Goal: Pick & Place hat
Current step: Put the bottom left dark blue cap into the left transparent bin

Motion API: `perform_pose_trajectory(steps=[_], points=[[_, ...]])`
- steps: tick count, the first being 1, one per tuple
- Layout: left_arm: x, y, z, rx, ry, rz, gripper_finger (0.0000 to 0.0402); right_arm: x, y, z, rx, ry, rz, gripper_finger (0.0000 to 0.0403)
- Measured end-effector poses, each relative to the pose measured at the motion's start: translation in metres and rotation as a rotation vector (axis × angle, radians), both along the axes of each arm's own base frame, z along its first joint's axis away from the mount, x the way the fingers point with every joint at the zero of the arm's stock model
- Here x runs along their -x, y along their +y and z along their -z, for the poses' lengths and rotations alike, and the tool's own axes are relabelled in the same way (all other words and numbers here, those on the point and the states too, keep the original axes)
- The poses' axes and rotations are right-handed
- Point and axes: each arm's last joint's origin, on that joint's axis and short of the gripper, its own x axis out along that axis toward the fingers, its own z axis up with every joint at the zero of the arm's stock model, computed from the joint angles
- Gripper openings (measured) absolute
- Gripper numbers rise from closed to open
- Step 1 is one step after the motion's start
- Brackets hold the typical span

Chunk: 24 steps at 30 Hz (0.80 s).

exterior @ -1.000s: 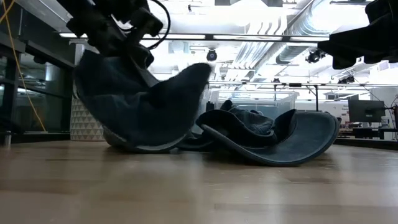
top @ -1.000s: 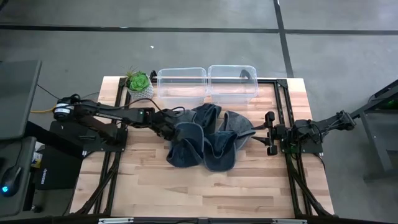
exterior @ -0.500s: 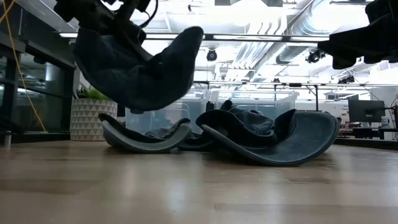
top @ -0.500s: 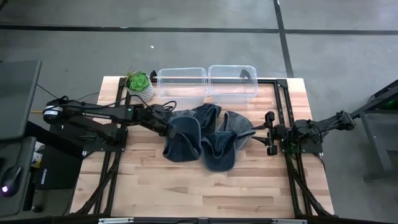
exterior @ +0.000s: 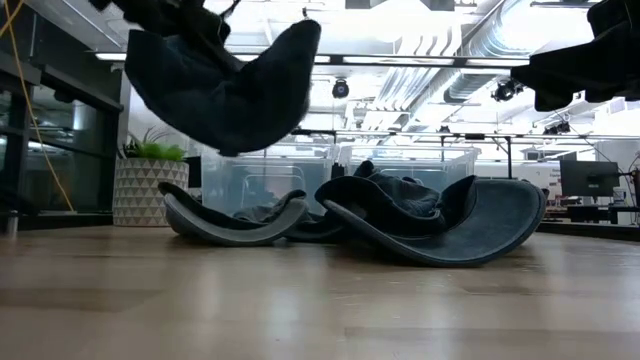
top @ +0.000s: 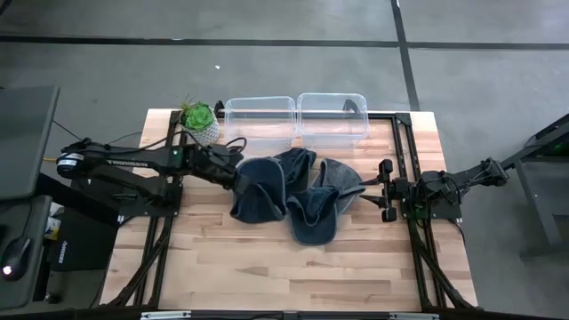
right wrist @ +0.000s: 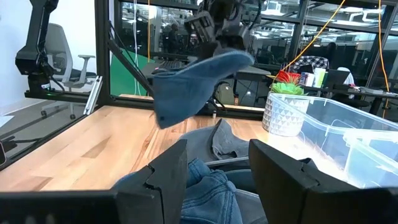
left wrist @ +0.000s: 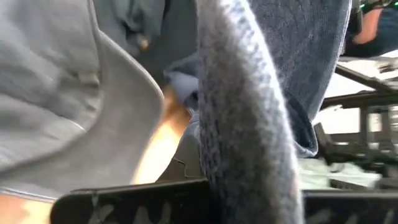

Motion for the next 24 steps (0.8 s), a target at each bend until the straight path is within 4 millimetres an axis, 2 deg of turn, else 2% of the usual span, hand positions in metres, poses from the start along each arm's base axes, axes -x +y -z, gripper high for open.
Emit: perform_pose_trajectory(steps=[5, 10, 12, 17, 24], points=[[0.003, 0.006, -0.048, -0.235, 0.007, -0.054, 0.0000, 0.000, 0.000, 0.000, 0.000, 0.000, 0.000, 0.0165], [0.012, 0.029, -0.091, -0.495, 0.004, -0.214, 0.0000, 0.000, 0.000, 0.000, 0.000, 0.000, 0.000, 0.0165], [0.016, 0.042, -0.101, -0.584, 0.023, -0.288, 0.0000, 0.000, 0.000, 0.000, 0.000, 0.000, 0.000, 0.0165], [0.019, 0.084, -0.113, -0.681, 0.043, -0.345, 0.0000, 0.000, 0.000, 0.000, 0.000, 0.000, 0.000, 0.0165], [0.020, 0.155, -0.087, -0.619, 0.135, -0.307, 0.0000, 0.000, 0.000, 0.000, 0.000, 0.000, 0.000, 0.0165]])
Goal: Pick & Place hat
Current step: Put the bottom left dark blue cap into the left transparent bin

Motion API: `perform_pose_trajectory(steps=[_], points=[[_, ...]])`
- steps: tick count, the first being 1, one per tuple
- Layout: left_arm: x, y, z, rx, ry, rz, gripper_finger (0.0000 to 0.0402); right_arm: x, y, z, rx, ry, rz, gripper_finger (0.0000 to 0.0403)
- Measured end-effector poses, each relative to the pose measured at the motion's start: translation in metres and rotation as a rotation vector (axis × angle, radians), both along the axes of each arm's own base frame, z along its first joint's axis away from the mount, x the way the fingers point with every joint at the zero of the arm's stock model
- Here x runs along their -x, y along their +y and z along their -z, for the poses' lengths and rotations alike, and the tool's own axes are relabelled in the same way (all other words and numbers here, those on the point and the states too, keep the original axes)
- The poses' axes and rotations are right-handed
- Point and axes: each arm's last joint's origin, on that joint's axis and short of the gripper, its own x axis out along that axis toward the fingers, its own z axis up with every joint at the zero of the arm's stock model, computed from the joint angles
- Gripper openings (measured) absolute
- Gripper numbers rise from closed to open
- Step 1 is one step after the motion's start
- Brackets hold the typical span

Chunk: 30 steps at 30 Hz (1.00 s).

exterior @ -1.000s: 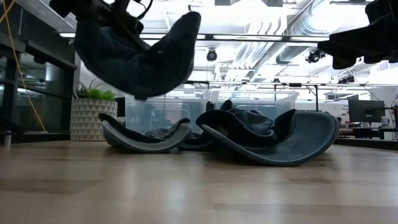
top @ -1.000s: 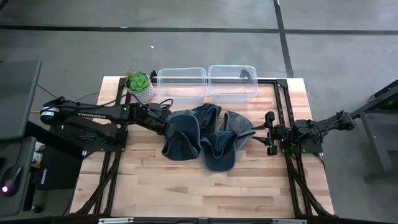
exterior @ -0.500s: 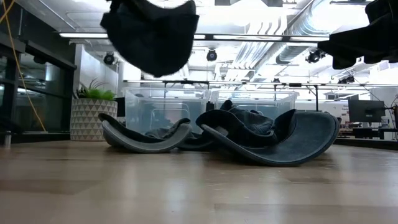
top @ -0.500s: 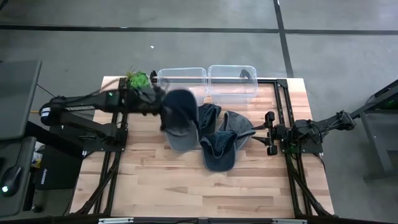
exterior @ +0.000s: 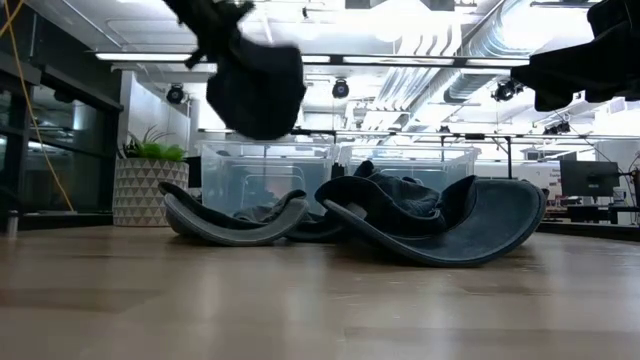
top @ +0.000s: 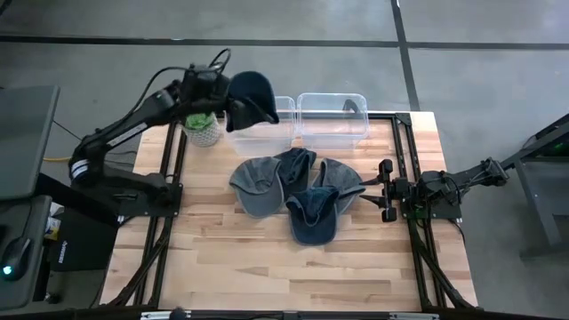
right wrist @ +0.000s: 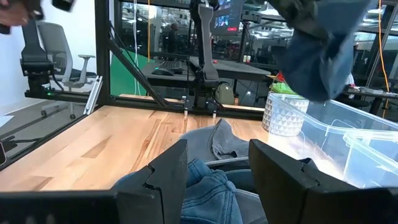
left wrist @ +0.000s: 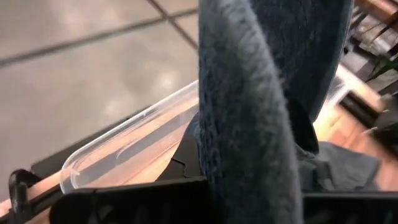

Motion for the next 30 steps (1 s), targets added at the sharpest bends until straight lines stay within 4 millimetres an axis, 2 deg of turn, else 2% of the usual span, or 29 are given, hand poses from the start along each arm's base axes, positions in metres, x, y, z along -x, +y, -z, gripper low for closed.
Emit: perform_pose_trajectory(steps=[2, 6, 14, 21, 30], points=[[-0.002, 0.019, 0.010, 0.034, 0.010, 0.011, 0.0000, 0.000, 0.000, 0.000, 0.000, 0.000, 0.000, 0.0165], [-0.005, 0.043, 0.024, 0.073, -0.001, 0.057, 0.0000, 0.000, 0.000, 0.000, 0.000, 0.000, 0.000, 0.0165], [-0.022, 0.073, 0.060, 0.179, 0.019, 0.109, 0.0000, 0.000, 0.000, 0.000, 0.000, 0.000, 0.000, 0.0165], [-0.035, 0.085, 0.083, 0.234, 0.043, 0.126, 0.0000, 0.000, 0.000, 0.000, 0.000, 0.000, 0.000, 0.0165], [-0.038, 0.088, 0.088, 0.240, 0.048, 0.125, 0.0004, 0.000, 0.000, 0.000, 0.000, 0.000, 0.000, 0.0165]])
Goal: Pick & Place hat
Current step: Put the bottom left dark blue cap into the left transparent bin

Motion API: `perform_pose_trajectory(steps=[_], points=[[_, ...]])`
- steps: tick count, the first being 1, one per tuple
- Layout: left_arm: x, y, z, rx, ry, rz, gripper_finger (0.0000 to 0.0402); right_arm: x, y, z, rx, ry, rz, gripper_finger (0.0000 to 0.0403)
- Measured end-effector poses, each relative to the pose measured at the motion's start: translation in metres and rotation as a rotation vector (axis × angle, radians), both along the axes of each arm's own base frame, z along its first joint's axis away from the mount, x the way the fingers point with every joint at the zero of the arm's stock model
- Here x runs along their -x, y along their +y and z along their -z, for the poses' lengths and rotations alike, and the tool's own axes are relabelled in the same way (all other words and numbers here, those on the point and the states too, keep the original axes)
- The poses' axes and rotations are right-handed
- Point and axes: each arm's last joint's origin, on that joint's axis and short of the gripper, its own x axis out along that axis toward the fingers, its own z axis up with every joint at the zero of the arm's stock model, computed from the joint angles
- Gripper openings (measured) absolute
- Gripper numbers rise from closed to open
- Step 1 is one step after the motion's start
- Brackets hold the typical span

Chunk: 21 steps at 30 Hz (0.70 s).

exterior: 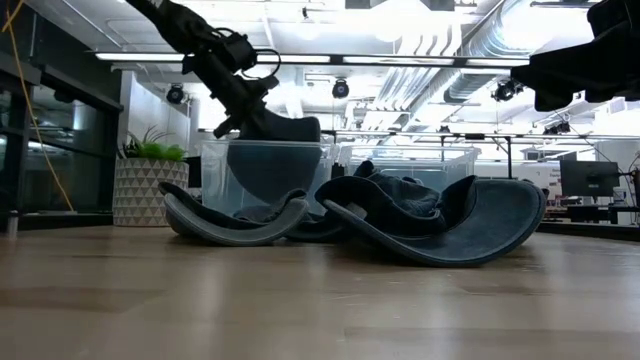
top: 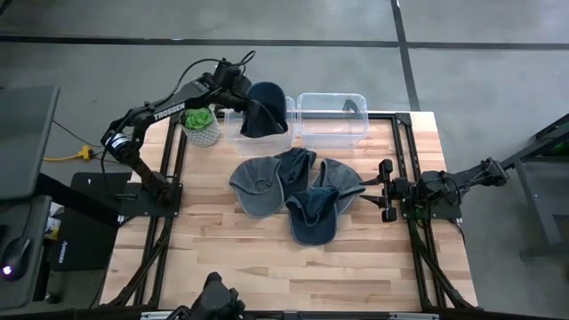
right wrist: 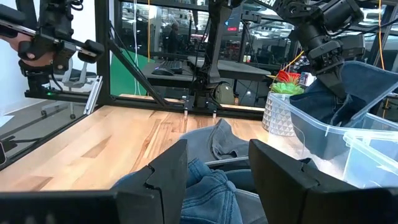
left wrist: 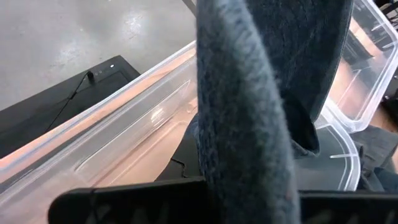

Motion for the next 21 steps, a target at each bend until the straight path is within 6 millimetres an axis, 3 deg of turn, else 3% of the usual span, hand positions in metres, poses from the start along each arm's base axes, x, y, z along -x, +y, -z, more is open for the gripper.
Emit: perform_pose_trajectory(steps=[7, 17, 21], points=[[0.0003, -0.0004, 0.0004, 0.005, 0.004, 0.002, 0.0038, 0.0000, 0.0000, 0.0001, 0.000, 0.000, 0.000, 0.0165], [0.0015, 0.0013, 0.0007, -0.032, 0.043, -0.053, 0.0172, 0.0000, 0.0000, 0.0000, 0.000, 0.000, 0.000, 0.0165], [0.0016, 0.0025, -0.0003, -0.052, 0.049, -0.072, 0.0205, 0.0000, 0.0000, 0.0001, 0.000, 0.000, 0.000, 0.0165]])
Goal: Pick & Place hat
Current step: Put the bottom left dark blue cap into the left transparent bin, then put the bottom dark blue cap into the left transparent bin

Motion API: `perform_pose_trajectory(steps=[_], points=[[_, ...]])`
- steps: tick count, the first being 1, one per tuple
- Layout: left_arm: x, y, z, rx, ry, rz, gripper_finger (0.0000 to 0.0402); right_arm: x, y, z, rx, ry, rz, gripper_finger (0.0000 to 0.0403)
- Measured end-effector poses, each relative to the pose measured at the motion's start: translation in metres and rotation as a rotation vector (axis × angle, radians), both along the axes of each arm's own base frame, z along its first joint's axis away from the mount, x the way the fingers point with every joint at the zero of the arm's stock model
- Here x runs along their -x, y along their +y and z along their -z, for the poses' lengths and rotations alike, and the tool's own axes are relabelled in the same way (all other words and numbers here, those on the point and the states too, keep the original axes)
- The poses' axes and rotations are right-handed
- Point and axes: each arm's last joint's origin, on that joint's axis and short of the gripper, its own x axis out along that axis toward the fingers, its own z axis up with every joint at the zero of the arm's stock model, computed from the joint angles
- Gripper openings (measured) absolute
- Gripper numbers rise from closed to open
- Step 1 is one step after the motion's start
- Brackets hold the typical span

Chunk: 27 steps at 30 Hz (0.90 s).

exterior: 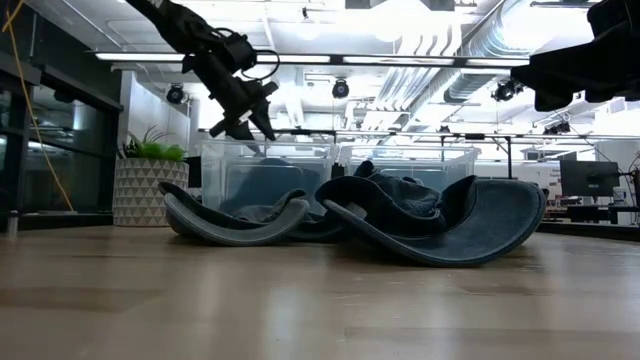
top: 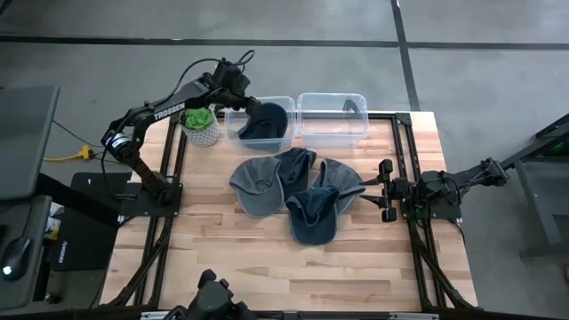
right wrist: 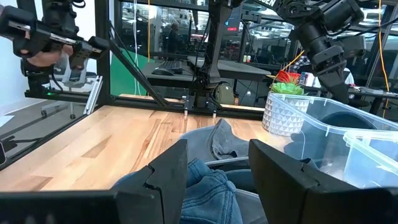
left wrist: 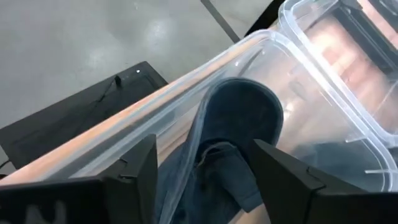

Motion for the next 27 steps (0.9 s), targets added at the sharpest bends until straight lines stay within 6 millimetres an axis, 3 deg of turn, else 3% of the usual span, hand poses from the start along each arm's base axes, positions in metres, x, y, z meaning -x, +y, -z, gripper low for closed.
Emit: perform_pose_trajectory(steps=[3, 9, 16, 22, 27], points=[[-0.001, 0.001, -0.009, -0.016, -0.011, 0.026, 0.0212, 0.000, 0.000, 0.000, 0.000, 0.000, 0.000, 0.0165], [-0.005, -0.001, -0.048, -0.079, -0.045, 0.103, 0.0213, 0.000, 0.000, 0.000, 0.000, 0.000, 0.001, 0.0165], [-0.014, -0.021, -0.077, -0.056, -0.033, 0.163, 0.0214, 0.000, 0.000, 0.000, 0.000, 0.000, 0.001, 0.0165], [-0.024, -0.047, -0.087, 0.008, 0.002, 0.279, 0.0214, 0.000, 0.000, 0.000, 0.000, 0.000, 0.000, 0.0165], [-0.036, -0.072, -0.083, 0.056, 0.045, 0.362, 0.0214, 0.000, 0.000, 0.000, 0.000, 0.000, 0.000, 0.0165]])
